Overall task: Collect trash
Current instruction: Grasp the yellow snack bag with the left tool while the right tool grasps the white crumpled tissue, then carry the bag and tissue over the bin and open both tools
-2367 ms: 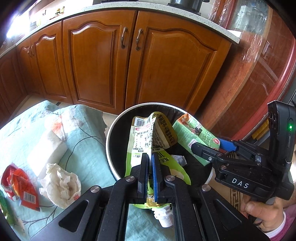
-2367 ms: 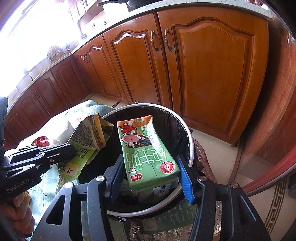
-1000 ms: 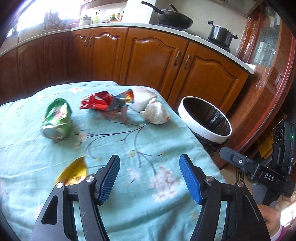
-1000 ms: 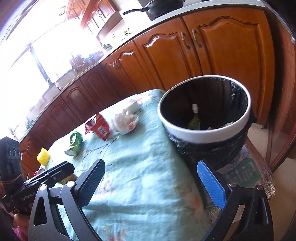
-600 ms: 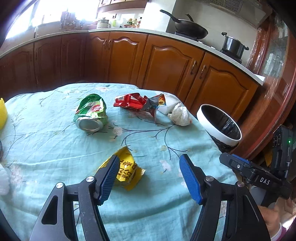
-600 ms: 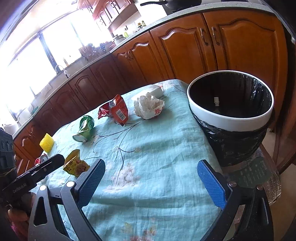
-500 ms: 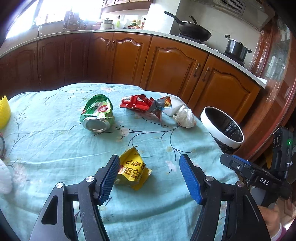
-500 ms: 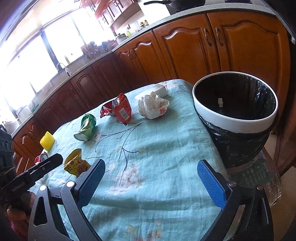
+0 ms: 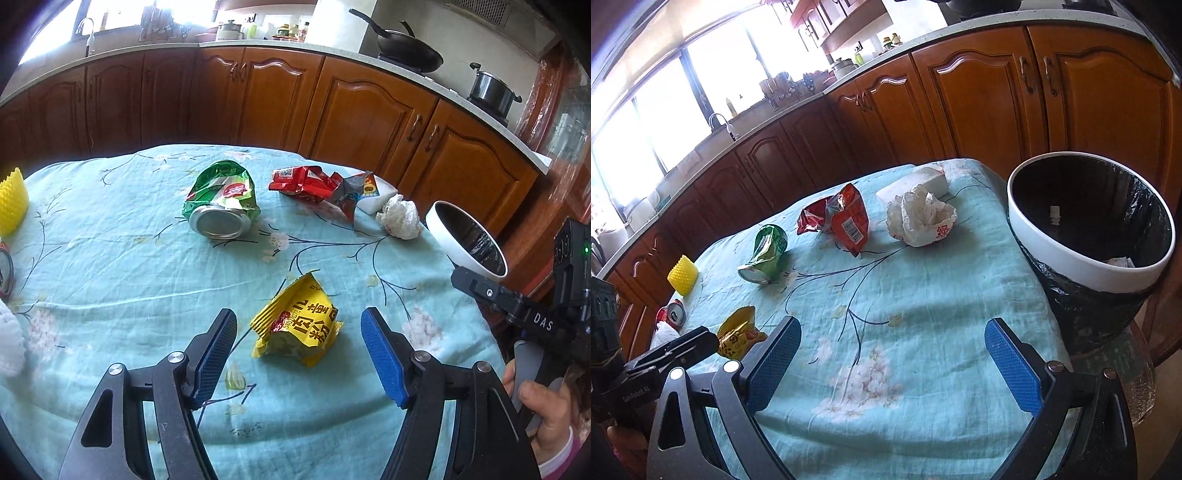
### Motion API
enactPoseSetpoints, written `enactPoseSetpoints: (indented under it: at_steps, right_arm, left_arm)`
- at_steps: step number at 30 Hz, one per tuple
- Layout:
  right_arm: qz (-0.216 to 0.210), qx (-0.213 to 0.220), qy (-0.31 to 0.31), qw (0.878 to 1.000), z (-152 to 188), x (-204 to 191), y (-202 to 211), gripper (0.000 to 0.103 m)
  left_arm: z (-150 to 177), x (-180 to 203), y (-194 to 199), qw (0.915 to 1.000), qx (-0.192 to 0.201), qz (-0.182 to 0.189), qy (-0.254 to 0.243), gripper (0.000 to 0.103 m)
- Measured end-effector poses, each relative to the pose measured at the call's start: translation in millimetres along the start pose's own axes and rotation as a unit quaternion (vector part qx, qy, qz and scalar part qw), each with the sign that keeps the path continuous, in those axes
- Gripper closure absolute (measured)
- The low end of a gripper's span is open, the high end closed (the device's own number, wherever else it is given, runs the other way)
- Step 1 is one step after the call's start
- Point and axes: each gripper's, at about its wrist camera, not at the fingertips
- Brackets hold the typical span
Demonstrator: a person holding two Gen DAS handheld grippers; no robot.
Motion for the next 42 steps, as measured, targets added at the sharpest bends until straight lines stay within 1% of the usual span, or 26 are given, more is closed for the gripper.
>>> enactPoseSetpoints:
  at_steps: [3,5,7,8,9,11,13,15,17,18,20,23,26,29,34,42]
  right_arm:
    - [0.002,-0.001,0.000,1.000,-10.6,3.4,-8.2,0.002]
    - [0.010,-0.002,0.006,1.000,-19.5,5.8,-15.3,0.003]
    - [0.021,-0.004,0.014,1.000,-28.4,9.4,-23.8,0.003]
    - [0.026,-0.006,0.016,1.000,-32.9,11.6,-28.7,0.003]
    - [0.028,-0.008,0.017,0.999,-36.8,14.4,-33.3,0.004]
    - [0.031,-0.014,0.020,0.999,-45.3,18.9,-44.1,0.008]
    - [0.036,-0.022,0.026,0.999,-51.8,22.7,-55.4,0.013]
    - [0.045,-0.030,0.030,0.998,-56.6,26.5,-67.1,0.020]
    - [0.048,-0.042,0.026,0.998,-60.1,32.6,-78.8,0.037]
    - [0.048,-0.047,0.024,0.997,-60.9,35.0,-83.3,0.042]
    - [0.052,-0.056,0.023,0.997,-61.8,39.1,-89.7,0.067]
    - [0.049,-0.048,0.029,0.997,-61.1,37.9,-84.8,0.076]
    - [0.047,-0.038,0.027,0.998,-57.6,36.7,-71.5,0.080]
    - [0.037,-0.026,0.015,0.999,-50.7,35.9,-53.0,0.080]
    - [0.028,-0.011,0.001,1.000,-28.9,35.6,-17.2,0.080]
    - [0.040,0.021,-0.026,0.999,-2.2,45.9,38.4,0.080]
  left_arm:
    - [-0.3,6.1,-11.7,0.9999,-0.009,-0.003,-0.010,0.034]
    - [-0.3,9.7,-20.6,0.9997,-0.012,-0.010,-0.016,0.035]
    - [-1.5,12.1,-31.9,0.9995,-0.023,-0.013,-0.015,0.036]
    - [-2.7,13.0,-38.2,0.9994,-0.032,-0.008,-0.012,0.042]
    - [-4.1,14.7,-44.2,0.9992,-0.039,-0.002,-0.011,0.054]
    - [-6.4,19.2,-55.6,0.9984,-0.054,0.007,-0.014,0.068]
    - [-10.1,21.8,-62.4,0.9983,-0.056,0.015,-0.010,0.071]
    - [-14.4,25.7,-65.8,0.9983,-0.053,0.022,-0.011,0.075]
    - [-16.8,29.4,-68.6,0.9982,-0.052,0.028,-0.011,0.077]
    - [-18.4,31.2,-69.6,0.9981,-0.052,0.032,-0.012,0.078]
    - [-19.6,34.3,-70.1,0.9980,-0.050,0.036,-0.013,0.078]
    - [-21.1,38.7,-68.5,0.9980,-0.046,0.042,-0.017,0.079]
    - [-22.6,43.4,-66.6,0.9979,-0.042,0.045,-0.020,0.079]
    - [-24.5,49.3,-65.2,0.9976,-0.039,0.051,-0.025,0.079]
    - [-25.1,62.1,-61.6,0.9967,-0.037,0.062,-0.038,0.079]
    - [-26.5,96.8,-63.7,0.9930,-0.042,0.090,-0.063,0.079]
Point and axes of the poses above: each gripper's, at about its wrist camera, not at the fingertips, and y roughly against the way its jaws point, x to its right, z to its underside, and after that the axes turned 14 degrees about -z, right-handed
